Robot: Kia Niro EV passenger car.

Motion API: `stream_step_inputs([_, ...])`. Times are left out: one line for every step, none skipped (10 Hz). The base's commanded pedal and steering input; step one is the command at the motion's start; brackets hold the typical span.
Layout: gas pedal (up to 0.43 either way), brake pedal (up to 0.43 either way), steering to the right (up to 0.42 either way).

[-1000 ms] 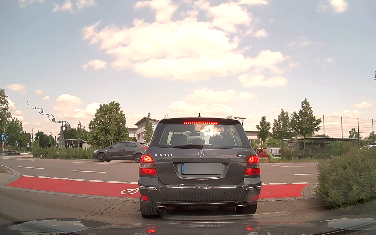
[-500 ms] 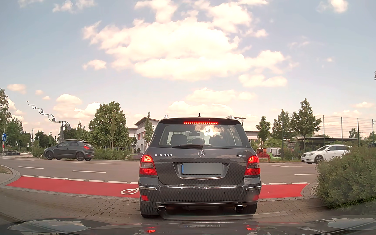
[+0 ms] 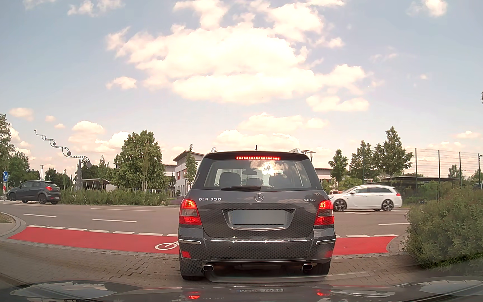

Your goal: Follow the waypoints while adhering to traffic rules and regulations

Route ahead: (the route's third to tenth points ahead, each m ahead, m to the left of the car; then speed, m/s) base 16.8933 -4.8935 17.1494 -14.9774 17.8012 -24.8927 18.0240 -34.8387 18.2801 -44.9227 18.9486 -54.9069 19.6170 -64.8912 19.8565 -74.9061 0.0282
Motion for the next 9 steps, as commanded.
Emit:
stream_step_inputs([0.0, 0.213, -0.009])
stream_step_inputs([0.0, 0.213, -0.009])
stream_step_inputs([0.0, 0.213, -0.009])
stream_step_inputs([0.0, 0.22, -0.009])
stream_step_inputs([0.0, 0.213, -0.009])
stream_step_inputs([0.0, 0.213, -0.009])
stream_step_inputs([0.0, 0.22, -0.009])
stream_step_inputs([0.0, 0.22, -0.009])
stream_step_inputs([0.0, 0.22, -0.009])
